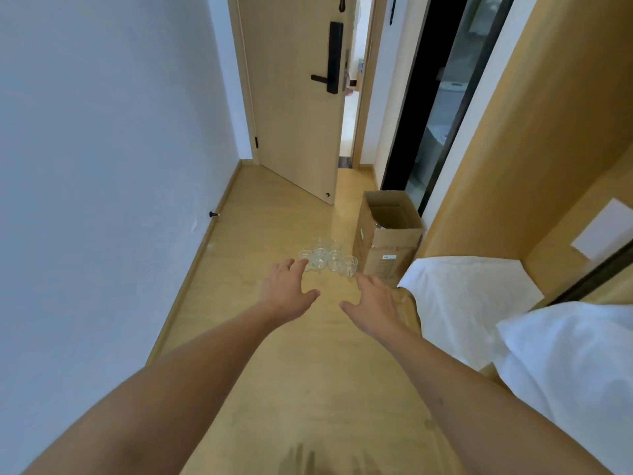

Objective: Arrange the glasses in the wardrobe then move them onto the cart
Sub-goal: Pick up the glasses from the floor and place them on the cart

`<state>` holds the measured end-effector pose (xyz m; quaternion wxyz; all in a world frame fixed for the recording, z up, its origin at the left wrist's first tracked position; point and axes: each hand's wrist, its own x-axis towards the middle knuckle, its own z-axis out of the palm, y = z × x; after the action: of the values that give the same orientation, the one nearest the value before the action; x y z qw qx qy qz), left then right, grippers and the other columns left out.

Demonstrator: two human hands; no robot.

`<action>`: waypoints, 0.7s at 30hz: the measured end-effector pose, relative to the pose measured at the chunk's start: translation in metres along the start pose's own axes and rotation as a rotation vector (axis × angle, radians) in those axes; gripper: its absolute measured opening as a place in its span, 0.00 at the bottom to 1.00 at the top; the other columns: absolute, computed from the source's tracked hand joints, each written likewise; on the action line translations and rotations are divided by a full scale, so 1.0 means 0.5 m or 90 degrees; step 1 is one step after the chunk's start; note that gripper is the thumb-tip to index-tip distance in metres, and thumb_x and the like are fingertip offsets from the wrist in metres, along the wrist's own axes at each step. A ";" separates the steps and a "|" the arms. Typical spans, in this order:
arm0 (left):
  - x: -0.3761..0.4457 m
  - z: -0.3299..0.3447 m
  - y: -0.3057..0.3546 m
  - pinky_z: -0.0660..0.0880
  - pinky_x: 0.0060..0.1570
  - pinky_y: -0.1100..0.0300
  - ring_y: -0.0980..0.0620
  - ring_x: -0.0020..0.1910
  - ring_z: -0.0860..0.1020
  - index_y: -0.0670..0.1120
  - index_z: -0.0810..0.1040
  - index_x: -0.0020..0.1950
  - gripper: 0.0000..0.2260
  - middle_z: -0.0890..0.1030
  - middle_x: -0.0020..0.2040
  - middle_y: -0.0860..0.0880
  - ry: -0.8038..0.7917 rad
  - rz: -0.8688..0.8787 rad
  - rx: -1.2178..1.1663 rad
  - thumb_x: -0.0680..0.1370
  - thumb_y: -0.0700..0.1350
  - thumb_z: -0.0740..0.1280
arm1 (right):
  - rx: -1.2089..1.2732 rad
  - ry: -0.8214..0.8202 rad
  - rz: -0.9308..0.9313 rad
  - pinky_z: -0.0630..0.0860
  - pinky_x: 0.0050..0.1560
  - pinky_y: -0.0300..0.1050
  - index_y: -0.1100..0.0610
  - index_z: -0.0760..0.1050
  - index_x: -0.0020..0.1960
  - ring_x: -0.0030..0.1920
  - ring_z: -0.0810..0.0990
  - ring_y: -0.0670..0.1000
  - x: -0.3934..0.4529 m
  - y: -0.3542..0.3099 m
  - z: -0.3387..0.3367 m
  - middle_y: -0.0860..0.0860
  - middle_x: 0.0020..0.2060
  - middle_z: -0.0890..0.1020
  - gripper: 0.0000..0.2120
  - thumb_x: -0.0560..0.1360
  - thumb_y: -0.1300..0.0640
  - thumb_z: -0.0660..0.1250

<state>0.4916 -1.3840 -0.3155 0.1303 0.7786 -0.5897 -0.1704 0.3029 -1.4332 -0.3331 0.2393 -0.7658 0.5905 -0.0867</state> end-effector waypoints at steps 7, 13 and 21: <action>0.159 0.002 -0.036 0.63 0.74 0.47 0.41 0.77 0.60 0.49 0.60 0.81 0.35 0.63 0.79 0.41 -0.026 -0.031 -0.003 0.78 0.59 0.68 | 0.012 -0.043 0.013 0.68 0.70 0.52 0.51 0.62 0.79 0.72 0.67 0.59 0.157 -0.009 0.025 0.52 0.73 0.69 0.36 0.76 0.43 0.70; 0.324 0.008 -0.099 0.64 0.73 0.47 0.42 0.78 0.60 0.49 0.60 0.81 0.35 0.63 0.79 0.42 -0.054 -0.021 -0.010 0.78 0.59 0.68 | 0.019 -0.052 0.038 0.67 0.70 0.51 0.52 0.64 0.78 0.72 0.67 0.58 0.320 -0.042 0.073 0.53 0.72 0.70 0.35 0.75 0.43 0.71; 0.582 -0.011 -0.222 0.65 0.72 0.48 0.43 0.77 0.61 0.51 0.60 0.80 0.35 0.63 0.79 0.43 -0.105 -0.026 -0.009 0.77 0.60 0.68 | 0.021 -0.084 0.100 0.67 0.71 0.51 0.51 0.64 0.77 0.72 0.68 0.59 0.556 -0.134 0.126 0.53 0.73 0.69 0.35 0.74 0.42 0.71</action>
<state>0.6626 -1.6341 -0.3877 0.0830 0.7729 -0.5813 -0.2407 0.4668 -1.6671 -0.3979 0.2962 -0.7171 0.6303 -0.0268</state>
